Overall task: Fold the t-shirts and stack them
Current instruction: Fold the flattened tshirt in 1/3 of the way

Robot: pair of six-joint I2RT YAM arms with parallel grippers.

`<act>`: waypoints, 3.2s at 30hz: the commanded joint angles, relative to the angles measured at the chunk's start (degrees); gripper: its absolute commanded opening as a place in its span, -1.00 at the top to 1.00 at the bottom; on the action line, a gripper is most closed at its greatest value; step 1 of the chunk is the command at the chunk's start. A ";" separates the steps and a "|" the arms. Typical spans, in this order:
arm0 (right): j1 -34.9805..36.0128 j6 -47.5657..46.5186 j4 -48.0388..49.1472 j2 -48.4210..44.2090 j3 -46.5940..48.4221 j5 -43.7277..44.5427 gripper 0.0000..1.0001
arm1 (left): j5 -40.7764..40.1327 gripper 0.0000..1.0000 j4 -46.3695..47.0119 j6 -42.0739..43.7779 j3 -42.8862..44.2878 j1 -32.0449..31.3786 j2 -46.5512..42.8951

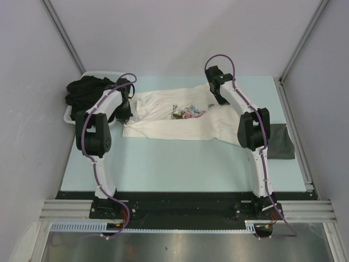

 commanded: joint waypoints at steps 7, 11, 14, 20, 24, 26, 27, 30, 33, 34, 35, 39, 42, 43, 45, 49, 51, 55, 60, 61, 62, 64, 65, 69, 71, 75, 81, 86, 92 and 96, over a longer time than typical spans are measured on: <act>1.32 -3.30 4.67 2.06 1.95 -1.21 1.00 | -0.97 1.00 -0.21 1.23 3.18 0.51 2.13; 1.76 -3.75 5.20 2.68 2.22 -2.18 1.00 | -0.97 1.00 0.14 1.32 2.83 0.51 2.13; 2.11 -4.01 5.55 3.29 2.57 -2.35 1.00 | -1.14 1.00 0.14 1.41 2.74 0.51 2.22; 1.59 -5.33 6.87 3.73 2.75 -1.30 1.00 | -2.10 1.00 -0.12 1.50 2.48 0.51 2.57; 0.45 -5.24 6.87 4.00 1.96 -0.77 1.00 | -2.46 1.00 0.05 1.41 2.47 0.51 2.66; 0.18 -5.42 7.22 4.08 1.78 -0.69 1.00 | -2.72 1.00 0.14 1.50 2.56 0.60 2.92; 0.01 -5.59 7.31 4.26 1.78 -0.51 1.00 | -2.98 0.99 -0.03 1.41 2.91 0.60 3.01; -0.61 -5.68 7.40 4.70 2.13 0.19 1.00 | -3.07 0.96 -0.12 1.32 3.70 0.51 3.62; -0.96 -5.50 7.49 4.79 2.22 0.28 1.00 | -2.55 0.82 -0.12 1.23 4.84 0.51 3.98; -1.14 -5.50 7.49 4.61 2.13 0.11 1.00 | -2.46 0.68 -0.12 1.23 5.11 0.51 3.98; -1.14 -5.42 7.57 4.53 2.04 -0.07 1.00 | -2.37 0.60 -0.21 1.23 5.55 0.60 3.98; -1.05 -5.07 7.75 4.70 2.22 0.10 1.00 | -1.49 0.22 1.01 1.58 6.25 0.43 2.40; -0.87 -4.54 7.84 4.96 2.39 0.37 1.00 | -2.98 0.00 2.16 1.58 6.69 0.51 0.29; -0.87 -4.54 7.92 5.05 2.48 0.37 1.00 | -3.42 -0.02 2.51 1.50 6.69 0.43 -1.02; -0.79 -4.45 8.01 5.14 2.48 0.63 1.00 | -3.43 -0.04 3.83 1.50 6.61 0.51 -2.34; -0.70 -4.27 8.54 5.32 2.92 1.60 1.00 | -2.55 -0.06 4.97 1.76 6.61 0.25 -4.90; -0.79 -4.10 8.54 5.40 3.10 1.69 1.00 | -2.02 -0.07 4.89 1.94 6.87 -0.10 -6.21; -0.79 -3.83 8.37 5.32 3.19 1.86 1.00 | 1.57 -0.04 4.71 2.37 5.91 -0.45 -9.29; -0.61 -3.66 8.19 5.14 3.27 2.04 1.00 | 2.64 0.84 4.71 2.11 0.82 -1.95 -11.84; -0.61 -3.66 8.28 5.14 3.27 2.04 1.00 | 2.55 1.00 4.89 1.68 -0.06 -2.04 -11.84; -0.70 -3.66 8.28 5.05 3.27 2.13 1.00 | 2.64 1.00 5.06 1.50 -1.73 -2.12 -11.67; -0.79 -3.66 8.28 4.70 3.19 2.13 1.00 | 2.55 1.00 5.24 1.06 -2.88 -2.12 -11.14; -0.79 -3.74 8.28 4.61 3.01 2.13 1.00 | 2.55 1.00 5.15 0.88 -3.67 -2.21 -10.88; -1.05 -3.57 8.45 3.82 2.13 2.04 1.00 | 2.03 1.00 3.22 0.35 -3.77 -2.39 -8.33; -1.14 -3.57 8.54 3.56 2.04 2.13 1.00 | 1.06 1.00 1.99 0.00 -3.68 -2.56 -6.84; -1.23 -3.48 8.36 3.56 1.95 1.78 1.00 | -0.26 1.00 1.20 -0.44 -4.20 -2.56 -4.91; -1.14 -3.39 8.45 3.82 1.60 2.13 1.00 | -1.84 0.97 -1.00 -0.44 -3.59 -2.56 -1.74; -1.23 -3.39 8.37 4.17 1.87 1.87 1.00 | -3.07 0.92 0.31 -0.35 -4.47 -2.48 -1.74; -1.22 -3.39 8.36 4.26 1.52 1.78 1.00 | -3.95 0.92 1.28 -0.17 0.87 -2.56 1.51; -1.31 -3.39 8.54 4.17 0.81 1.95 1.00 | -3.78 0.90 0.76 0.18 6.16 -2.56 5.11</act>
